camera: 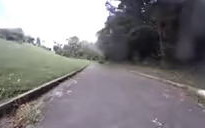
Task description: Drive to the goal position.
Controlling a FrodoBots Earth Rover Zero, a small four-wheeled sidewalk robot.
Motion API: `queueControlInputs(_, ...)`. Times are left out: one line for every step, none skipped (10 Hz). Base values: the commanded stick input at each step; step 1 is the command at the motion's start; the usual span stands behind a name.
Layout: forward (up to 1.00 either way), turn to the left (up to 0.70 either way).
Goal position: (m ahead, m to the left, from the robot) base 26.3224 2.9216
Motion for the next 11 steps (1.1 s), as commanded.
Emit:
queueControlInputs(1.00, -0.40)
queueControlInputs(1.00, -0.28)
queueControlInputs(1.00, -0.11)
queueControlInputs(1.00, -0.03)
queueControlInputs(1.00, 0.00)
queueControlInputs(1.00, 0.00)
queueControlInputs(1.00, 0.00)
queueControlInputs(1.00, 0.00)
queueControlInputs(1.00, 0.00)
queueControlInputs(1.00, 0.00)
queueControlInputs(1.00, 0.00)
